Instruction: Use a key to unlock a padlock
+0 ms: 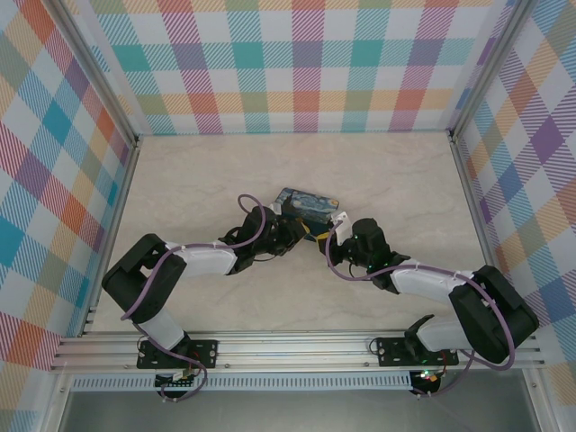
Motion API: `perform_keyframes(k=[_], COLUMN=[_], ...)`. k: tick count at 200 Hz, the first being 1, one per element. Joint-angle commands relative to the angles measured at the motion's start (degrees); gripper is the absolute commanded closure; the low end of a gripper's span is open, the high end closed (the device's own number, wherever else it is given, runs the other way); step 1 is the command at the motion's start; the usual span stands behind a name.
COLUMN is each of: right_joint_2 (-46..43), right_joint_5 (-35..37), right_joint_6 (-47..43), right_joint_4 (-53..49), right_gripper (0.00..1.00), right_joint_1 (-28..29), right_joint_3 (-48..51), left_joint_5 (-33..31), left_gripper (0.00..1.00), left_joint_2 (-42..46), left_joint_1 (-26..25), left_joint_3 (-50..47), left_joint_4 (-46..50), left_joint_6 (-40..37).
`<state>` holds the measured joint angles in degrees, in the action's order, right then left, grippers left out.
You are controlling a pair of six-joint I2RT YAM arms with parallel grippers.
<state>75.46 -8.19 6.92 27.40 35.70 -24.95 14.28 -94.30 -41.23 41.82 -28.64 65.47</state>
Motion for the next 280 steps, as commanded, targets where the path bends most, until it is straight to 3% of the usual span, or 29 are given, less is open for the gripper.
perform_keyframes(k=[1,280], right_joint_2=[0.60,2.93], right_joint_5=[-1.08,0.08], right_joint_6=[0.82,2.61], right_joint_4=[2.57,4.55], right_gripper=[1.00,1.00], right_joint_1=[0.50,0.95], right_joint_3=[-0.28,-0.79], left_joint_5=[-0.36,-0.48], left_gripper=[0.82,0.82], left_joint_2=[1.93,1.75], left_joint_1=[-0.55,-0.60], left_joint_3=[-0.42,-1.07], left_joint_4=[-2.38,-3.04], left_joint_6=[0.97,1.32])
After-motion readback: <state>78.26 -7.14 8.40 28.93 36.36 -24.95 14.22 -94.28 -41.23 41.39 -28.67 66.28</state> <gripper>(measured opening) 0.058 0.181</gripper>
